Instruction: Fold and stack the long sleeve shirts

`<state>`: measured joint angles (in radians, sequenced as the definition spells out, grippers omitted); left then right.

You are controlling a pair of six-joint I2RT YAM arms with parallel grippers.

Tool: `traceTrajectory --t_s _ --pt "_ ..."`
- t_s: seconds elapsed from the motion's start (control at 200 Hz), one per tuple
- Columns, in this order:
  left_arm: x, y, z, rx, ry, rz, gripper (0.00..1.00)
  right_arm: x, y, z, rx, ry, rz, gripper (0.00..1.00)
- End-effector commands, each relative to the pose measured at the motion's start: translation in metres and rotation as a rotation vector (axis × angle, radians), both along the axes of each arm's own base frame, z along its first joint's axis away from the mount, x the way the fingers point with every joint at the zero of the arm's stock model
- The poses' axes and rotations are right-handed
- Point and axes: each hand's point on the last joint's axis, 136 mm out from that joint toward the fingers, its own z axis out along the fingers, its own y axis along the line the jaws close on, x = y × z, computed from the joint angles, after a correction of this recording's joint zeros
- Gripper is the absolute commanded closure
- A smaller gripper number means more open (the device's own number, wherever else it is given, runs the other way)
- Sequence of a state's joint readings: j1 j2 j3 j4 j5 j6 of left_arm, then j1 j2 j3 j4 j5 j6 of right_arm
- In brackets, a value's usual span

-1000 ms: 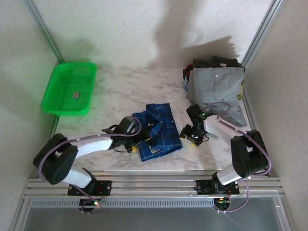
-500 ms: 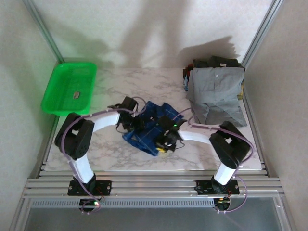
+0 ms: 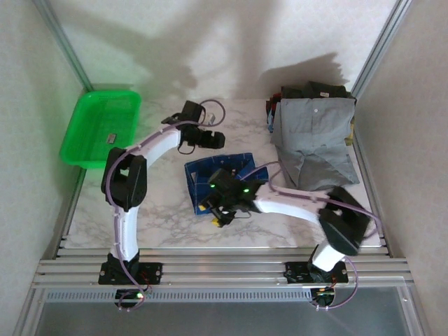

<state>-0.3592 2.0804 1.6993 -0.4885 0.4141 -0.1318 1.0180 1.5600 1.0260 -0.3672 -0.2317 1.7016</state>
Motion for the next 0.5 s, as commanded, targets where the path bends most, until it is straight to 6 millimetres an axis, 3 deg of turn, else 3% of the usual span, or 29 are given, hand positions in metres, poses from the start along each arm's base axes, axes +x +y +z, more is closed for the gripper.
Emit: traceTrajectory --t_s 0.0,0.07,0.135,0.17,0.26,0.335,0.425,0.495 --pt "0.015 0.019 0.054 -0.102 -0.042 0.062 0.02 0.01 -0.079 0.011 -0.156 -0.042 -0.09 0.43" --pt "0.009 0.023 0.083 -0.187 -0.051 0.091 0.0 0.027 -0.12 0.022 -0.238 -0.132 -0.045 0.42" --pt "-0.005 0.025 0.097 -0.229 -0.037 0.128 0.01 0.043 -0.164 0.028 -0.365 -0.174 0.028 0.42" --pt "-0.017 0.025 0.1 -0.269 -0.012 0.145 0.0 0.051 -0.188 0.03 -0.457 -0.202 0.101 0.42" --pt "-0.054 0.025 0.087 -0.325 0.08 0.195 0.0 0.071 -0.233 0.027 -0.628 -0.237 0.244 0.42" --pt "-0.088 0.013 0.085 -0.398 0.106 0.2 0.0 0.083 -0.267 0.024 -0.778 -0.244 0.312 0.43" --pt "-0.132 -0.008 0.072 -0.382 0.132 0.183 0.0 0.069 -0.316 0.023 -0.921 -0.105 0.225 0.44" --pt "-0.156 -0.021 0.068 -0.369 0.135 0.164 0.0 0.054 -0.321 0.011 -0.794 -0.069 0.105 0.43"
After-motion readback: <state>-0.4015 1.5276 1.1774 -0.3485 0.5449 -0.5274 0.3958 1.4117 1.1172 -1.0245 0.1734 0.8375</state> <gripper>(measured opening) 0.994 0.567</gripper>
